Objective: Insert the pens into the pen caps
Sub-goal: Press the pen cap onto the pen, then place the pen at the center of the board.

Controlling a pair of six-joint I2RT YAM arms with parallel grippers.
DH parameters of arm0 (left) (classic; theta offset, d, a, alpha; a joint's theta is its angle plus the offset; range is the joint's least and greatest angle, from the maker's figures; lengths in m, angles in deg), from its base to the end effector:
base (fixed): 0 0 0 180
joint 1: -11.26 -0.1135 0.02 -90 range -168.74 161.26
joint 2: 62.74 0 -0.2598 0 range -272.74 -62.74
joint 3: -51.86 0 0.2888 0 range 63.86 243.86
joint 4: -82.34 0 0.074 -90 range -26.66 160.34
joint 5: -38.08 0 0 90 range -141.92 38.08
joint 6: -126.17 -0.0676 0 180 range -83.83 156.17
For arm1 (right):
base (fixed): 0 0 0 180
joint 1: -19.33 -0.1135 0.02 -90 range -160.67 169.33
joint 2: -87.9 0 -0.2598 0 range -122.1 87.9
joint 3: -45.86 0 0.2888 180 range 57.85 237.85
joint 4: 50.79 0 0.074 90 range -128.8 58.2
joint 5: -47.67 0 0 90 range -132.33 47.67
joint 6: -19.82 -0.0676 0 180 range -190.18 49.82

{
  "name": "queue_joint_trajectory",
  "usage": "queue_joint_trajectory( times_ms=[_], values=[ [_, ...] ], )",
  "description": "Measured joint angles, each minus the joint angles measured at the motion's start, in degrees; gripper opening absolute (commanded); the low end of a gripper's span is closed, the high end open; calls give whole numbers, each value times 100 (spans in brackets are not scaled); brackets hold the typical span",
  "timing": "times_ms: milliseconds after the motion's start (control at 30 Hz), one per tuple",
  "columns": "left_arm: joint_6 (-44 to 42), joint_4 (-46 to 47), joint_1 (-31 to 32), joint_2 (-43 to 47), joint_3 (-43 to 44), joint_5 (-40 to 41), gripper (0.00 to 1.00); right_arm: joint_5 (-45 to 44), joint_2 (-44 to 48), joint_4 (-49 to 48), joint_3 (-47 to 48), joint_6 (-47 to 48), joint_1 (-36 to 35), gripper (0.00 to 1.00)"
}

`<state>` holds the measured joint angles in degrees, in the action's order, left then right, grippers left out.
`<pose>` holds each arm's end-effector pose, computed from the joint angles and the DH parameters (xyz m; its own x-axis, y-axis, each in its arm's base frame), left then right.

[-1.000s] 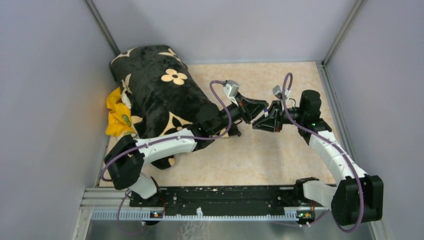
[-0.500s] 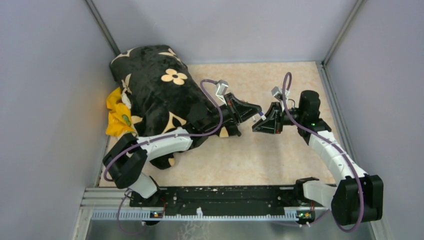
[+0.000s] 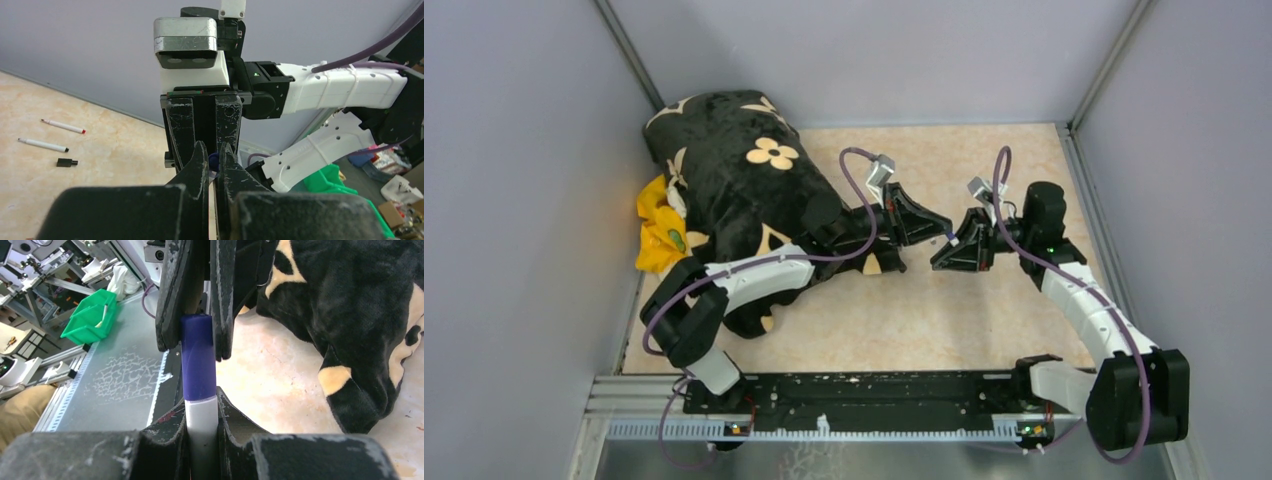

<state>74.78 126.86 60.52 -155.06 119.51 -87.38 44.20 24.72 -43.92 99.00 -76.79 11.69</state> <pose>0.2407 -0.3395 0.2964 -0.4342 -0.2748 -0.8579 0.8988 -0.0682 -0.4330 0.2506 0.1017 0.2723 -0.3963 -0.0461 -0.9170 -0.9150 -0.0621 0.3985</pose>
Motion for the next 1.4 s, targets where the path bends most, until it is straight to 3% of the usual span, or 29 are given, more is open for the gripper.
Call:
queue_joint_trajectory(
  times_ms=[100,300,400,433,633,900,1133,1400],
  values=[
    [-186,-323,-42,-155,280,-304,0,-24,0,101,0,70,-7,0],
    [-968,-2197,-35,-439,1198,-533,0,-938,-31,1762,179,1421,-61,0],
    [-1139,-2691,-17,-461,1320,-542,0,-1235,-33,2208,203,1775,-111,0],
    [-1130,-2723,-17,-442,1281,-542,6,-1283,-33,2308,205,1871,-127,0],
    [-684,-2374,-17,-70,702,-236,34,-1357,-33,2643,240,2253,-249,0],
    [-35,-2155,11,461,201,-4,67,-1189,-31,2253,612,2538,-221,0],
    [-166,-1655,-2,1303,-684,538,77,-859,-31,2363,664,2977,-221,0],
    [-715,-96,20,1720,-2000,625,81,-258,-31,2369,654,3071,-221,0]
  ],
)
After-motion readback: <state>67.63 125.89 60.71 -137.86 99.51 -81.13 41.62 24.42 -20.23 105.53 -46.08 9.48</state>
